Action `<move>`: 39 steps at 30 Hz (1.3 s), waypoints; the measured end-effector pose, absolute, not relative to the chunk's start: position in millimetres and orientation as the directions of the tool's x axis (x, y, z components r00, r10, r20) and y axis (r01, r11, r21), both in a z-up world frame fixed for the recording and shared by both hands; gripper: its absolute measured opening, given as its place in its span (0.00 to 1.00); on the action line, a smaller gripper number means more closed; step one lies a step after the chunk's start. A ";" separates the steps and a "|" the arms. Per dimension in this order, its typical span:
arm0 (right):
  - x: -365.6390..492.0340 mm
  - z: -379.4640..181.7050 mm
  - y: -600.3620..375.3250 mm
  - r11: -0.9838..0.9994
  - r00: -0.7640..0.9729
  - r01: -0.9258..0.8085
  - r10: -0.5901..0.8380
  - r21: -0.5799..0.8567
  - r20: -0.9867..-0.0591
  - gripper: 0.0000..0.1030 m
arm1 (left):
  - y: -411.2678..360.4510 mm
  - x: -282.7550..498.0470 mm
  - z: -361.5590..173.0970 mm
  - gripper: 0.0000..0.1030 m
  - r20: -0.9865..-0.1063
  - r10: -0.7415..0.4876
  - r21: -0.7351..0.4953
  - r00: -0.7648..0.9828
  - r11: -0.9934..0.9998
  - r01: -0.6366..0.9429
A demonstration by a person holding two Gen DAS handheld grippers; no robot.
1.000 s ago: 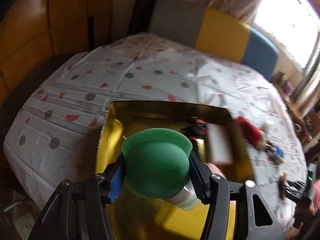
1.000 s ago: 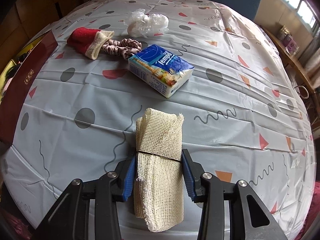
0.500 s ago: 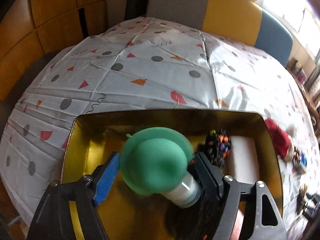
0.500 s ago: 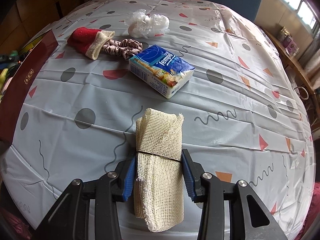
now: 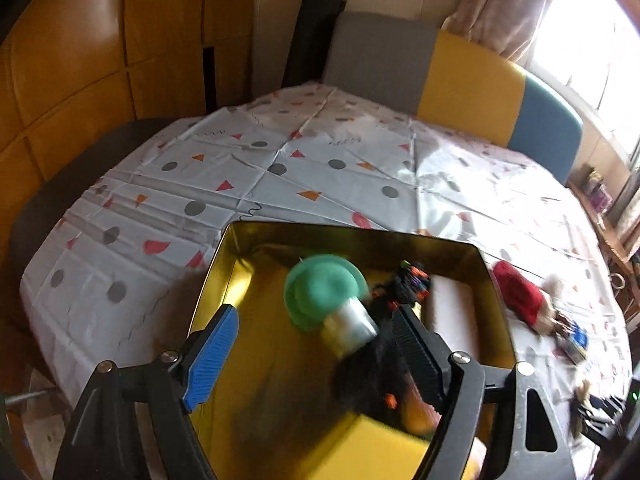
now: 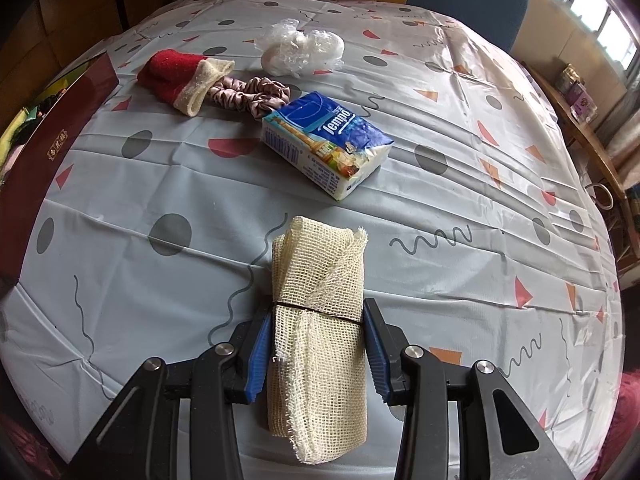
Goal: Organize soft objects
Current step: 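Lower the bottle into the tray and open the left tool, then carry the cream mesh roll into the tray and release it with the right tool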
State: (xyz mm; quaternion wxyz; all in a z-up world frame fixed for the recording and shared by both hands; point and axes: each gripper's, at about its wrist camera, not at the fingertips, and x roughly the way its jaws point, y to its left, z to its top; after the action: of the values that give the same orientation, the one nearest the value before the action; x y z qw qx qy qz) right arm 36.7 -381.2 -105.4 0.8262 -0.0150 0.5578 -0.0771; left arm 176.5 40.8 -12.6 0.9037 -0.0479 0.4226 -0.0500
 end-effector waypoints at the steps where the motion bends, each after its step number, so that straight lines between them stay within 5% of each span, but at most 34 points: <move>1: 36.6 -105.2 -380.9 0.988 0.366 0.110 -0.146 -0.113 -0.919 0.41 | 40.8 169.9 -10.6 0.78 -0.755 -0.131 -0.130 0.642 0.990 0.050; 23: 36.2 -100.2 -375.7 0.975 0.339 0.167 -0.195 -0.146 -0.920 0.38 | 49.6 71.3 -6.9 0.78 -0.708 -0.123 -0.104 0.695 0.992 0.070; 33: 40.2 -49.1 -368.7 0.964 0.482 0.265 -0.131 0.002 -0.866 0.38 | 78.6 64.5 -13.0 0.78 -0.708 -0.109 -0.141 0.698 0.990 0.012; 39: 68.7 -2.4 -301.4 0.987 0.599 0.102 0.037 0.121 -0.800 0.38 | 101.3 60.9 -11.2 0.78 -0.699 -0.071 -0.151 0.711 0.987 -0.051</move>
State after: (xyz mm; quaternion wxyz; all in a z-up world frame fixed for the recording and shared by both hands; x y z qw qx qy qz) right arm 68.7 -301.4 -2.4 0.8907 0.0772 0.4476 -0.0183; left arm 60.9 101.3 -11.2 0.9215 -0.0797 0.3800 -0.0054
